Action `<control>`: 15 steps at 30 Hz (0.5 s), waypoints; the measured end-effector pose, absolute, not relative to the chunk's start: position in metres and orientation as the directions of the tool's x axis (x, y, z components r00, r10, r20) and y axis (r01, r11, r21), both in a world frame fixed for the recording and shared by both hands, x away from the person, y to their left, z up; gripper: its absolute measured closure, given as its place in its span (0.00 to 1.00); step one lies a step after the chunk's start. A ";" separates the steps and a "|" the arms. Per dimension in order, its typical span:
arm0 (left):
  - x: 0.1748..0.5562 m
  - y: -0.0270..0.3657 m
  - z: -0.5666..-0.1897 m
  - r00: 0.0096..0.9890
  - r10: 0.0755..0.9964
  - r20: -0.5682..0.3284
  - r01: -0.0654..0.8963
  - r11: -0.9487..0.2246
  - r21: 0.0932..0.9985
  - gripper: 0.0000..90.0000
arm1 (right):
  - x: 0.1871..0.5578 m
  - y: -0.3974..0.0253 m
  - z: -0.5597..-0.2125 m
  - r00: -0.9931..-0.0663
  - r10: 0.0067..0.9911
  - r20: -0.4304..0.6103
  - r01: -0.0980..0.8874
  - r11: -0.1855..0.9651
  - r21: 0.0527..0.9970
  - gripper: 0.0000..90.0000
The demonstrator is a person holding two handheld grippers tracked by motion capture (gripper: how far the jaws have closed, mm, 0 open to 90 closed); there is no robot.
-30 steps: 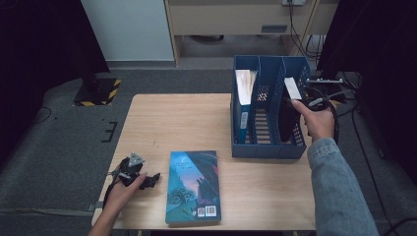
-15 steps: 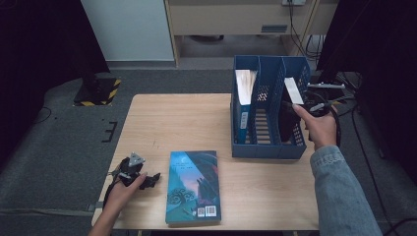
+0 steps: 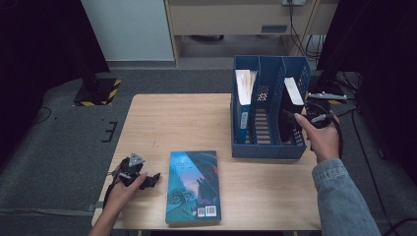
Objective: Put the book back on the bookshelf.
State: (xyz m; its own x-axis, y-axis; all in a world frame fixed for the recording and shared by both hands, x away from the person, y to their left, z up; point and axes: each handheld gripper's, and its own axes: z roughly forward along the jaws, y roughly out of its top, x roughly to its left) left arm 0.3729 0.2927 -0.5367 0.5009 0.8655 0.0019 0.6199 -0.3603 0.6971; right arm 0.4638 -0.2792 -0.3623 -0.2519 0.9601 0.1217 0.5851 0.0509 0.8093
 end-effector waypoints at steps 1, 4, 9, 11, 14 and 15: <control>0.373 0.293 -0.537 0.501 0.866 0.002 0.620 -0.360 0.697 0.00 | 0.461 -0.279 -0.364 -0.256 0.959 0.121 0.583 0.054 0.810 0.09; 0.373 0.293 -0.537 0.500 0.866 0.002 0.621 -0.360 0.697 0.00 | 0.455 -0.279 -0.367 -0.262 0.957 0.123 0.584 0.055 0.810 0.09; 0.372 0.292 -0.537 0.497 0.868 0.001 0.622 -0.358 0.697 0.00 | 0.435 -0.274 -0.376 -0.289 0.948 0.129 0.581 0.067 0.811 0.09; 0.372 0.292 -0.537 0.496 0.868 0.002 0.622 -0.357 0.697 0.00 | 0.430 -0.271 -0.379 -0.298 0.946 0.131 0.584 0.071 0.809 0.09; 0.372 0.292 -0.537 0.495 0.869 0.002 0.622 -0.356 0.697 0.00 | 0.421 -0.265 -0.383 -0.314 0.940 0.130 0.582 0.083 0.809 0.09; 0.372 0.291 -0.537 0.494 0.869 0.002 0.623 -0.355 0.697 0.00 | 0.418 -0.263 -0.385 -0.318 0.939 0.134 0.585 0.083 0.807 0.09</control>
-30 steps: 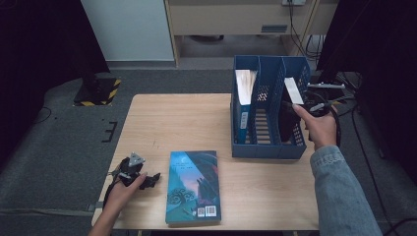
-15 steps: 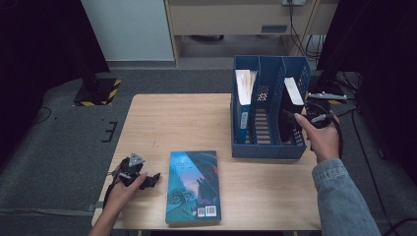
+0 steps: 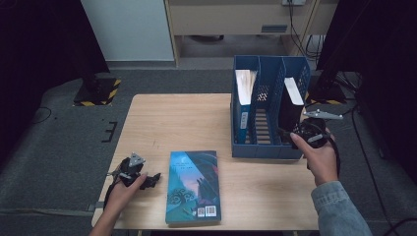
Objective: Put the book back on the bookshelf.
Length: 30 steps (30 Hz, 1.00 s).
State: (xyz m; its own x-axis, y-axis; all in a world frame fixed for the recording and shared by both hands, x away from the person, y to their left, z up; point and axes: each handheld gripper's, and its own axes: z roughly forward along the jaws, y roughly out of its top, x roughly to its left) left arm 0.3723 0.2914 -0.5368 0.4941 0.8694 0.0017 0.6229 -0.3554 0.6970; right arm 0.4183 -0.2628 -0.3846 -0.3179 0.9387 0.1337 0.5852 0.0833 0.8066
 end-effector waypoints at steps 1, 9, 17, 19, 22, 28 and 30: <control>0.372 0.291 -0.537 0.494 0.869 0.002 0.623 -0.355 0.697 0.00 | 0.418 -0.263 -0.385 -0.318 0.939 0.134 0.585 0.083 0.807 0.09; 0.372 0.291 -0.537 0.493 0.870 0.002 0.623 -0.355 0.697 0.00 | 0.397 -0.234 -0.398 -0.381 0.915 0.133 0.582 0.126 0.803 0.12; 0.372 0.291 -0.537 0.498 0.867 0.003 0.621 -0.359 0.697 0.00 | 0.374 -0.194 -0.409 -0.487 0.866 0.110 0.543 0.202 0.815 0.13; 0.372 0.291 -0.537 0.499 0.866 0.003 0.620 -0.360 0.697 0.00 | 0.370 -0.185 -0.412 -0.502 0.857 0.116 0.547 0.211 0.810 0.15; 0.372 0.291 -0.537 0.498 0.867 0.002 0.621 -0.358 0.697 0.00 | 0.368 -0.173 -0.417 -0.526 0.841 0.125 0.549 0.223 0.806 0.15; 0.372 0.291 -0.537 0.499 0.867 0.002 0.620 -0.359 0.697 0.00 | 0.365 -0.147 -0.424 -0.580 0.804 0.129 0.537 0.258 0.803 0.16; 0.372 0.291 -0.537 0.500 0.866 0.001 0.620 -0.359 0.697 0.00 | 0.363 -0.139 -0.428 -0.594 0.794 0.129 0.538 0.273 0.798 0.16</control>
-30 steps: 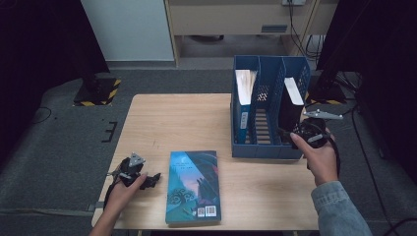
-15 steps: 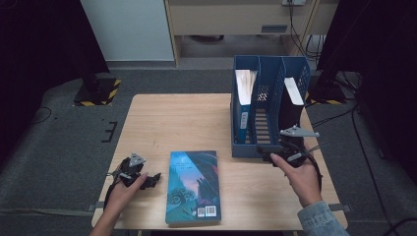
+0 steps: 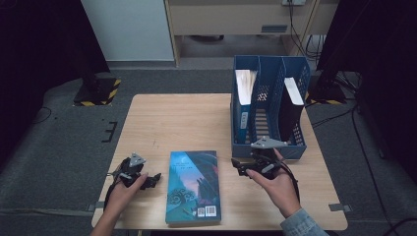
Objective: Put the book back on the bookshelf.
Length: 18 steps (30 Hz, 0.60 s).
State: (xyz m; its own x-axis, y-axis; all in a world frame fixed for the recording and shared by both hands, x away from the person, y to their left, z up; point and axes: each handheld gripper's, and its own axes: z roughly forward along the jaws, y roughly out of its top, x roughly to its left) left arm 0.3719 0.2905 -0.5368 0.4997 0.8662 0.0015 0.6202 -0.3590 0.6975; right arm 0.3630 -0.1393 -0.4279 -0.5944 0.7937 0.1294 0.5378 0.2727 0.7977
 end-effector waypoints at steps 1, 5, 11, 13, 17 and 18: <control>0.372 0.291 -0.537 0.500 0.866 0.001 0.620 -0.359 0.697 0.00 | 0.362 -0.136 -0.430 -0.603 0.787 0.127 0.537 0.284 0.794 0.16; 0.372 0.291 -0.537 0.503 0.864 0.001 0.619 -0.361 0.698 0.00 | 0.358 -0.123 -0.438 -0.640 0.756 0.136 0.539 0.315 0.781 0.15; 0.373 0.291 -0.537 0.511 0.860 0.004 0.616 -0.369 0.696 0.00 | 0.360 -0.108 -0.450 -0.696 0.706 0.132 0.526 0.376 0.763 0.15; 0.373 0.291 -0.537 0.512 0.859 0.004 0.616 -0.370 0.696 0.00 | 0.361 -0.104 -0.453 -0.684 0.716 0.141 0.532 0.356 0.768 0.14; 0.373 0.291 -0.537 0.510 0.860 0.002 0.616 -0.367 0.697 0.00 | 0.362 -0.098 -0.458 -0.680 0.719 0.146 0.532 0.347 0.773 0.12; 0.373 0.291 -0.537 0.510 0.860 0.002 0.616 -0.367 0.697 0.00 | 0.362 -0.095 -0.462 -0.684 0.714 0.148 0.533 0.351 0.770 0.11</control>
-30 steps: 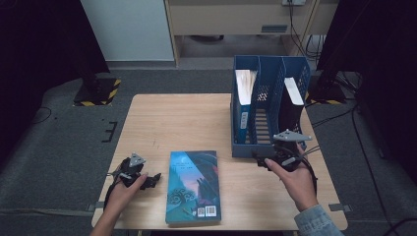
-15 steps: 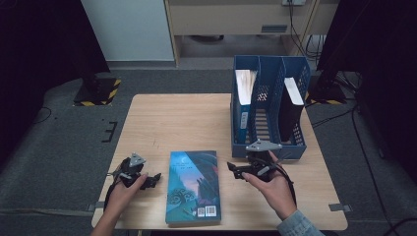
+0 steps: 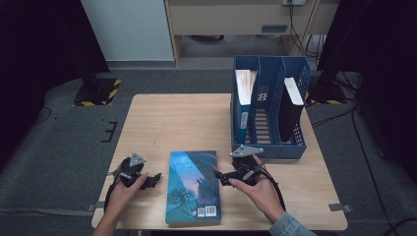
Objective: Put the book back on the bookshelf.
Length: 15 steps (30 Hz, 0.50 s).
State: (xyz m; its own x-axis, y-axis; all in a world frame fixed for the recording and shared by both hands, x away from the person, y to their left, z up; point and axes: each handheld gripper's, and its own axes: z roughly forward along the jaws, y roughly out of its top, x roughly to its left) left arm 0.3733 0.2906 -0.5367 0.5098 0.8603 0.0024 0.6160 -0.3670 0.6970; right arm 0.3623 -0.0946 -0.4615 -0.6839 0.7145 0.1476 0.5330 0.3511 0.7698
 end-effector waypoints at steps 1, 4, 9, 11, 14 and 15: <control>0.373 0.291 -0.537 0.510 0.860 0.002 0.616 -0.367 0.697 0.00 | 0.363 -0.093 -0.464 -0.680 0.719 0.142 0.537 0.356 0.765 0.11; 0.373 0.291 -0.537 0.510 0.860 0.000 0.617 -0.366 0.697 0.00 | 0.361 -0.090 -0.471 -0.683 0.714 0.155 0.548 0.361 0.754 0.11; 0.375 0.292 -0.535 0.528 0.849 -0.002 0.612 -0.379 0.694 0.04 | 0.358 -0.089 -0.482 -0.702 0.682 0.205 0.572 0.369 0.733 0.13; 0.374 0.294 -0.531 0.515 0.857 -0.018 0.621 -0.360 0.696 0.04 | 0.356 -0.088 -0.485 -0.712 0.670 0.209 0.571 0.380 0.728 0.15; 0.370 0.295 -0.523 0.501 0.865 -0.039 0.625 -0.330 0.708 0.05 | 0.352 -0.086 -0.487 -0.731 0.649 0.211 0.563 0.398 0.724 0.18; 0.366 0.294 -0.519 0.503 0.863 -0.049 0.621 -0.322 0.714 0.05 | 0.352 -0.086 -0.487 -0.731 0.649 0.211 0.563 0.398 0.724 0.18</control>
